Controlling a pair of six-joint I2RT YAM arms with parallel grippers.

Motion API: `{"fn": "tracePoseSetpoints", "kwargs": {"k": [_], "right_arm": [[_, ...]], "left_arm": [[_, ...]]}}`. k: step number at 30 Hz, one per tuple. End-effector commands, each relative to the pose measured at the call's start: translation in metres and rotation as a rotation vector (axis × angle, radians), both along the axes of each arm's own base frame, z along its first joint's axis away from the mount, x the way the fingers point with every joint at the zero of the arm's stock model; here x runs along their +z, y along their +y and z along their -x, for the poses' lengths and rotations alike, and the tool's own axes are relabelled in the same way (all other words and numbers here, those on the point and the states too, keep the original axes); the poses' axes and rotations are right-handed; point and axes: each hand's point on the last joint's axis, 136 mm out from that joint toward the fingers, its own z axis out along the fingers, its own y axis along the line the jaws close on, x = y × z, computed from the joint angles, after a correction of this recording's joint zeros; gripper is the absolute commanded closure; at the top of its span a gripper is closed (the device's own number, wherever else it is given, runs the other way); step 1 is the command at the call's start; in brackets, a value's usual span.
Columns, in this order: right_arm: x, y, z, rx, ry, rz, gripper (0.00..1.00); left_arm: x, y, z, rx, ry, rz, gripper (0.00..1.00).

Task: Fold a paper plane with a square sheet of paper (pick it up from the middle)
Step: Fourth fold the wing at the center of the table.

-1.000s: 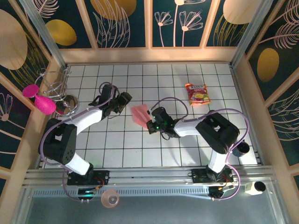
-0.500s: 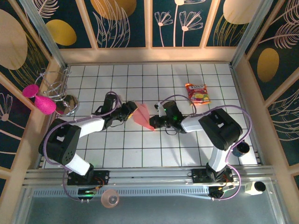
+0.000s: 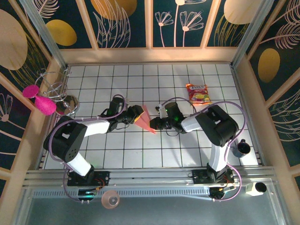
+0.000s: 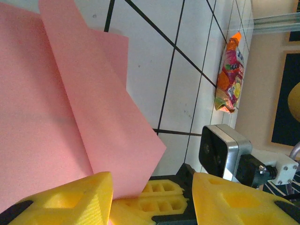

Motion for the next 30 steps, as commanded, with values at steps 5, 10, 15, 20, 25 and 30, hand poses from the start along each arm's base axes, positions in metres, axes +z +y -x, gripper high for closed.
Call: {"fn": "tracePoseSetpoints", "kwargs": {"k": [5,10,15,20,25,30], "right_arm": [[-0.010,0.000,0.004,0.002,0.101,-0.037,0.99],[-0.010,-0.001,0.004,0.000,0.144,-0.048,0.99],[-0.010,-0.001,0.003,0.001,0.185,-0.058,0.99],[-0.011,-0.001,0.003,0.001,0.216,-0.064,0.98],[-0.012,-0.002,0.002,0.004,0.238,-0.060,0.97],[-0.014,-0.003,0.002,0.003,0.258,-0.052,0.95]], "left_arm": [[-0.005,-0.006,0.004,-0.035,-0.006,0.012,0.53],[-0.006,-0.012,0.004,-0.067,-0.006,0.006,0.60],[-0.006,-0.016,0.002,-0.087,-0.012,0.012,0.68],[-0.004,-0.025,0.001,-0.121,-0.019,0.030,0.74],[-0.009,-0.031,-0.002,-0.140,-0.008,0.037,0.78],[-0.015,-0.033,-0.003,-0.141,0.010,0.033,0.79]]}}
